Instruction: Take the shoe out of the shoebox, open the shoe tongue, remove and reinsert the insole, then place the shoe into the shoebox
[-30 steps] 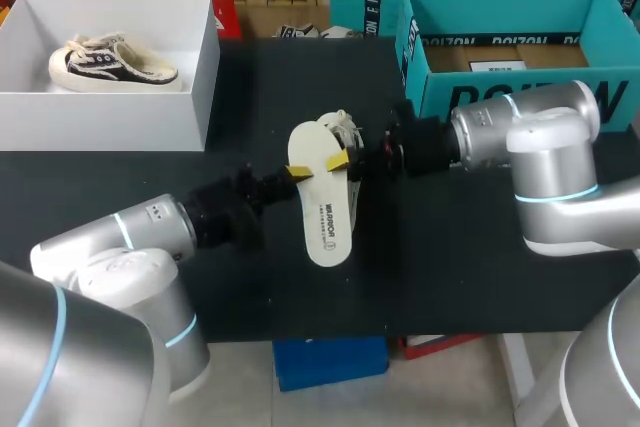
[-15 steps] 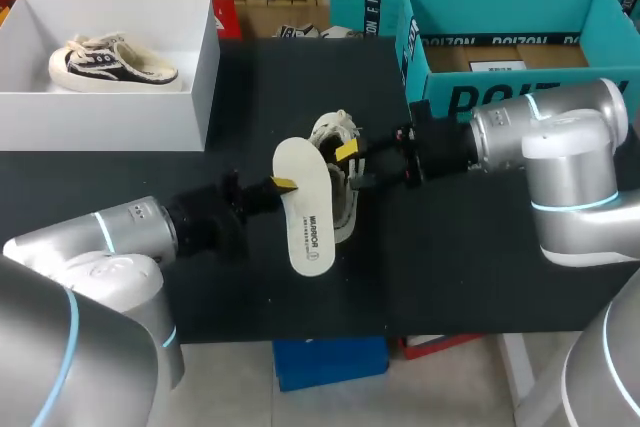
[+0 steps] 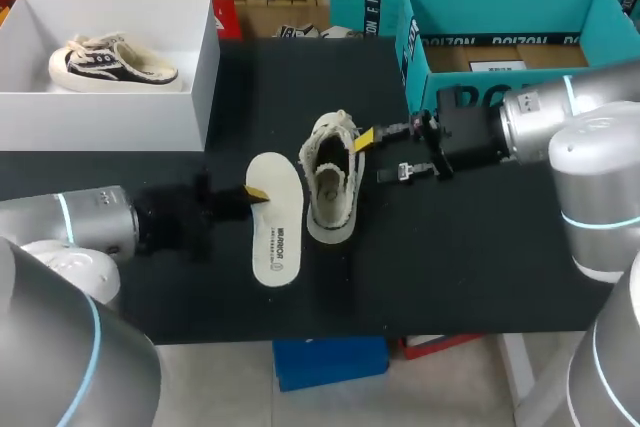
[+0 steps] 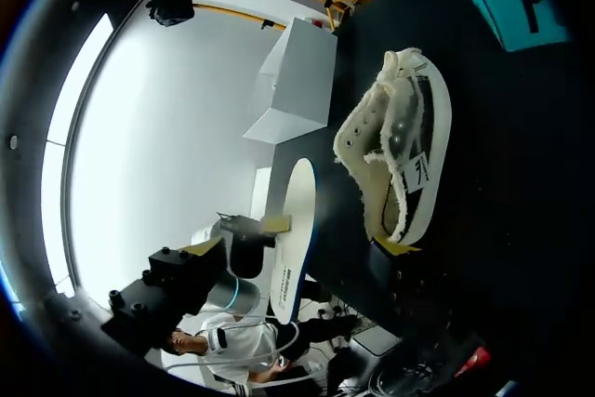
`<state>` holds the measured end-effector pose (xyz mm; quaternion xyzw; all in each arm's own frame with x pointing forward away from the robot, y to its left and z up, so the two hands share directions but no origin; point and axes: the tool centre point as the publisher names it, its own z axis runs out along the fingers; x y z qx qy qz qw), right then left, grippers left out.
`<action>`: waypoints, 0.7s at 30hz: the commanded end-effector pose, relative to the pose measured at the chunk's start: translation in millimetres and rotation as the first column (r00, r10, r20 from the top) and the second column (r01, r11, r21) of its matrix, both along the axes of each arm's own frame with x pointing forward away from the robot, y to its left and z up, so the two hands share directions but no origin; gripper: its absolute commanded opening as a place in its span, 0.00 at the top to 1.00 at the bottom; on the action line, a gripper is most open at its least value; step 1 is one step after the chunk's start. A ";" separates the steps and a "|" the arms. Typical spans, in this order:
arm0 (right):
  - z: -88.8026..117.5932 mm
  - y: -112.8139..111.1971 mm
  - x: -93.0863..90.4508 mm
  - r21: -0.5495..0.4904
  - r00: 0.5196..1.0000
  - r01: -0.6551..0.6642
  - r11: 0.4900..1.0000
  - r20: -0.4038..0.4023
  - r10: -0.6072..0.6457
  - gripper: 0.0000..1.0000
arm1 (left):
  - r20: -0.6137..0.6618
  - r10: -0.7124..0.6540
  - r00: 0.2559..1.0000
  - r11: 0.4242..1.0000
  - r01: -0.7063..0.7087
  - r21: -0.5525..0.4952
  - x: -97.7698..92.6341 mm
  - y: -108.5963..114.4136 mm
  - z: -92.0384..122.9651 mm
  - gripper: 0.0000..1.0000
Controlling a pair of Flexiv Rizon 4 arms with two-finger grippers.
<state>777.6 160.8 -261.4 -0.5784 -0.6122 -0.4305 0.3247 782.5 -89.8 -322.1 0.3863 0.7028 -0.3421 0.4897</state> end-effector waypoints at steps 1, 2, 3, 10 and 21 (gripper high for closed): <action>18.4 -11.0 -14.5 -0.157 0.998 0.056 0.986 -0.006 -0.057 0.00 | -0.050 -0.028 0.998 0.998 0.031 0.063 -4.2 15.8 6.7 1.00; 19.5 -11.5 -15.6 -0.169 0.998 0.060 0.984 -0.011 -0.062 0.00 | -0.054 -0.032 0.998 0.997 0.035 0.067 -4.5 17.2 6.6 1.00; 20.4 -11.4 -16.5 -0.181 0.998 0.062 0.982 -0.016 -0.066 0.00 | -0.058 -0.034 0.998 0.997 0.038 0.069 -4.7 18.5 6.5 1.00; 23.3 -10.1 -22.8 -0.274 0.995 0.076 0.959 -0.045 -0.091 0.00 | -0.101 -0.069 0.993 0.993 0.077 0.084 -8.1 27.3 6.2 1.00; 24.3 -9.7 -25.9 -0.336 0.992 0.090 0.938 -0.058 -0.116 0.00 | -0.150 -0.130 0.980 0.984 0.146 0.105 -10.4 35.5 10.5 1.00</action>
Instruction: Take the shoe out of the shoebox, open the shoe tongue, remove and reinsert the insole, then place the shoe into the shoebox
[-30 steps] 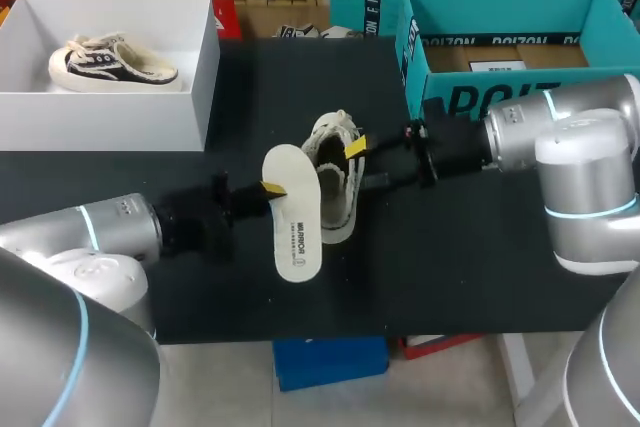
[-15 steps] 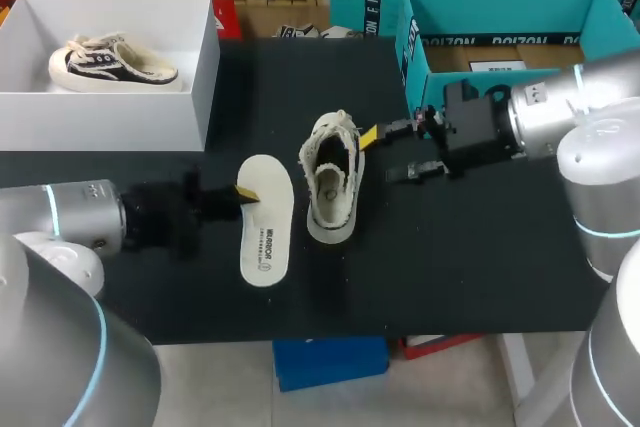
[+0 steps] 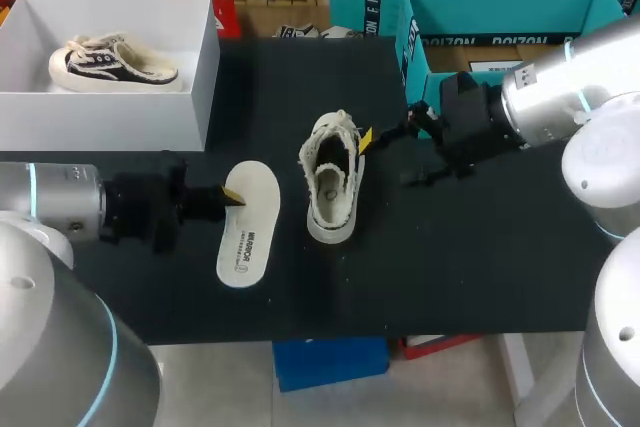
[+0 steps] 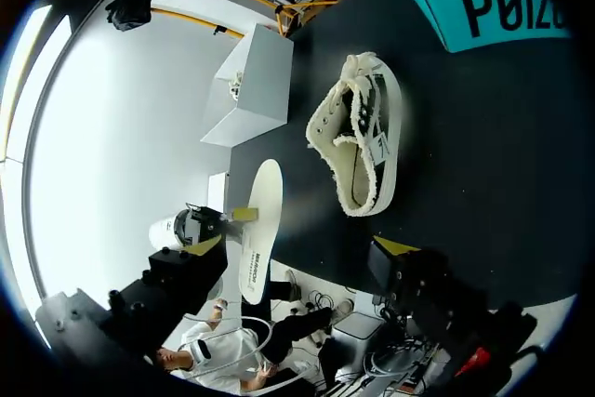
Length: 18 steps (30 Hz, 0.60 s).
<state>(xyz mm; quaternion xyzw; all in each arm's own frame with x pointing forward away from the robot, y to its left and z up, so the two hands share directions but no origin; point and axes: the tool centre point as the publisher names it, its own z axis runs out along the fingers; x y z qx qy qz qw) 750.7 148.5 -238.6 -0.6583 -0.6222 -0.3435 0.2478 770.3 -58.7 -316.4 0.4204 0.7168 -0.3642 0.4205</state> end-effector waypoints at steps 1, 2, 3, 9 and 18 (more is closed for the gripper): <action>1.5 2.5 1.0 -0.082 1.000 0.007 0.997 -0.011 -0.008 0.00 | -0.051 -0.047 0.998 0.998 0.049 0.044 0.3 3.5 4.5 1.00; 1.5 2.5 1.0 -0.082 1.000 0.007 0.997 -0.011 -0.008 0.00 | -0.071 -0.068 0.995 0.997 0.070 0.030 -1.6 2.2 4.2 1.00; 1.5 2.5 1.0 -0.082 1.000 0.007 0.997 -0.011 -0.008 0.00 | -0.087 -0.093 0.992 0.995 0.095 0.017 -3.6 0.3 4.2 1.00; 1.5 2.5 1.0 -0.082 1.000 0.007 0.997 -0.011 -0.008 0.00 | -0.086 -0.202 0.976 0.978 0.206 0.034 -14.9 -9.9 1.9 1.00; -7.1 -11.1 -13.3 -0.078 0.994 0.101 0.992 -0.044 -0.104 0.00 | -0.058 -0.251 0.966 0.965 0.255 0.063 -22.2 -14.0 -0.2 1.00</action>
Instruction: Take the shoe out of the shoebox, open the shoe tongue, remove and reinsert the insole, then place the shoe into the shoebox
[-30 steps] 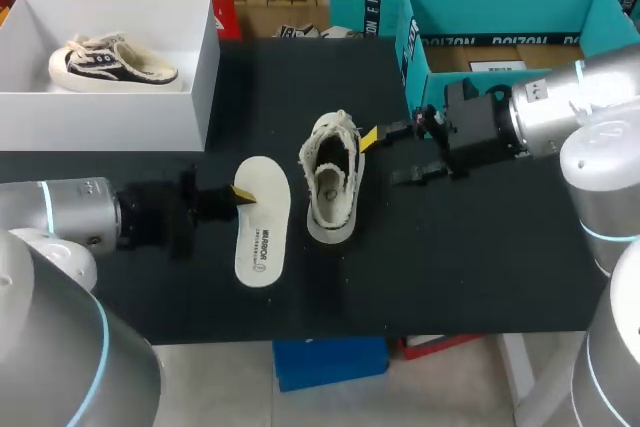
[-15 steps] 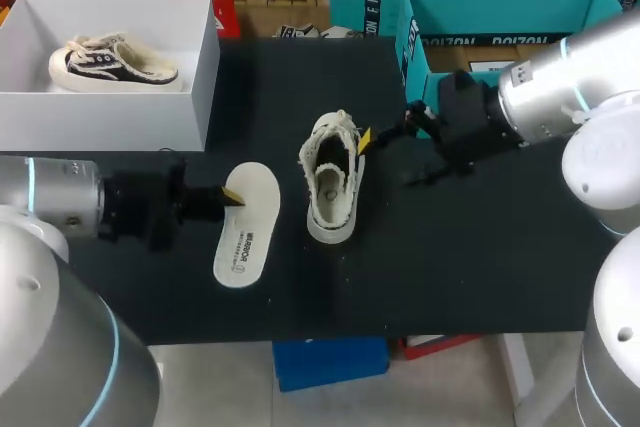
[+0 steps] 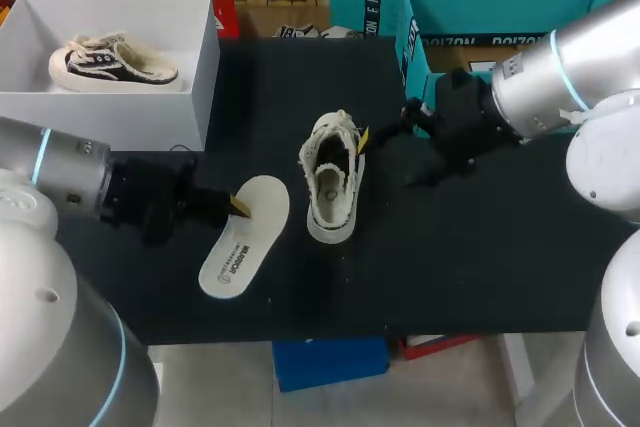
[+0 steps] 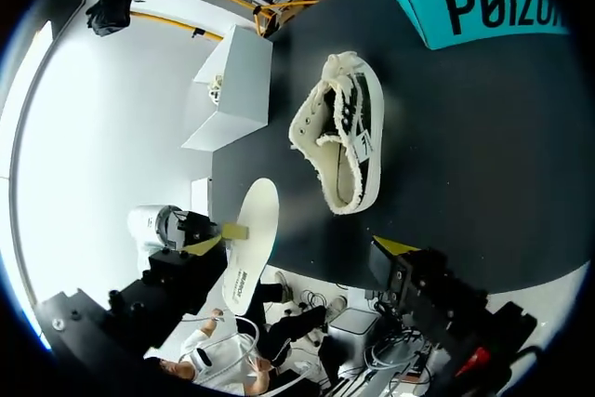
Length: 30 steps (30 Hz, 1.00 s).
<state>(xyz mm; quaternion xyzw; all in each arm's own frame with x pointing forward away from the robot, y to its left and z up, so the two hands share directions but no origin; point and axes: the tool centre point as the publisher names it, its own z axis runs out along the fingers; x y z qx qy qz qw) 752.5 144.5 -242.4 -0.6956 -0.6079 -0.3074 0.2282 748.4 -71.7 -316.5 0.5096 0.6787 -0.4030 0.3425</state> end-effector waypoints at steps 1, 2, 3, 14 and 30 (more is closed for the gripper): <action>-4.6 -10.9 -18.0 0.005 0.998 0.059 0.998 0.007 -0.059 0.00 | -0.001 -0.011 1.000 1.000 0.011 0.015 -0.9 -1.6 -0.6 1.00; -5.8 -14.6 -20.8 0.009 0.997 0.076 0.997 0.006 -0.076 0.00 | 0.000 -0.015 1.000 1.000 0.015 0.016 -1.3 -2.4 -1.1 1.00; -6.8 -17.8 -23.3 0.012 0.996 0.092 0.996 0.005 -0.092 0.00 | 0.002 -0.019 1.000 1.000 0.019 0.018 -2.0 -3.4 -1.5 1.00; -7.5 -44.4 -49.9 0.004 0.975 0.219 0.976 0.027 -0.219 0.00 | 0.005 -0.030 1.000 0.999 0.030 0.022 -4.4 -8.2 -3.2 1.00; -1.6 -75.7 -90.9 -0.027 0.937 0.347 0.937 0.051 -0.346 0.00 | -0.006 -0.045 0.999 0.998 0.045 0.034 -5.4 -11.3 -6.1 1.00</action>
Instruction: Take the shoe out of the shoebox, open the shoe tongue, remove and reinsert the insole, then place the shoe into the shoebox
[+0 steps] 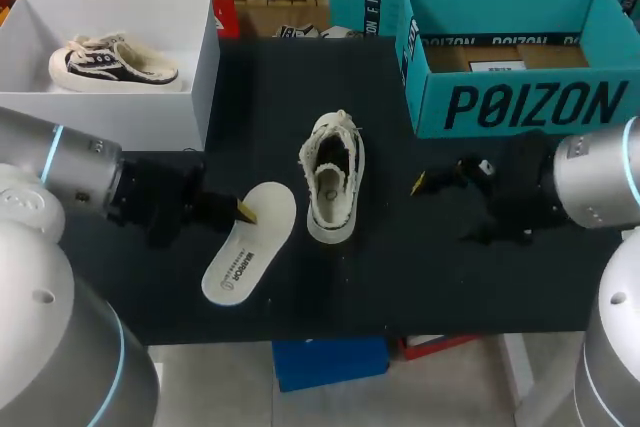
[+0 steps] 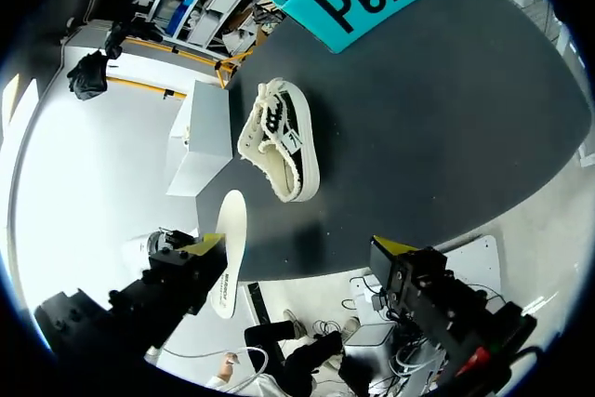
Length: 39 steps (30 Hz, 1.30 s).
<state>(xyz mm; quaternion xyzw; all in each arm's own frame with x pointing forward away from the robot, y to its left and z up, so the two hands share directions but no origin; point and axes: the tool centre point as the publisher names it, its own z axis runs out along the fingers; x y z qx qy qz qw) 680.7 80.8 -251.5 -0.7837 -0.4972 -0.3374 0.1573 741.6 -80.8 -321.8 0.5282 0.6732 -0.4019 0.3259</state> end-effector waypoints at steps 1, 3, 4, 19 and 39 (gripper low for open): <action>7.4 -13.7 -21.4 -0.004 0.999 0.043 0.999 0.024 -0.042 0.00 | -0.004 -0.003 1.000 1.000 0.003 0.007 1.4 -2.5 -1.1 1.00; 6.9 -16.9 -26.0 -0.005 0.998 0.055 0.998 0.025 -0.055 0.00 | -0.005 -0.006 1.000 1.000 0.006 0.008 1.5 -3.6 -1.4 1.00; 6.2 -18.4 -28.9 -0.005 0.998 0.063 0.998 0.024 -0.063 0.00 | -0.006 -0.009 1.000 1.000 0.009 0.008 1.5 -4.1 -1.5 1.00; 13.5 -44.1 -56.6 -0.022 0.990 0.137 0.990 0.027 -0.136 0.00 | -0.011 -0.027 1.000 1.000 0.027 0.013 0.9 -10.5 -2.8 1.00; 23.7 -54.2 -63.0 -0.013 0.986 0.151 0.988 0.068 -0.150 0.00 | -0.018 -0.056 0.998 0.998 0.057 0.019 -1.3 -21.1 -0.2 1.00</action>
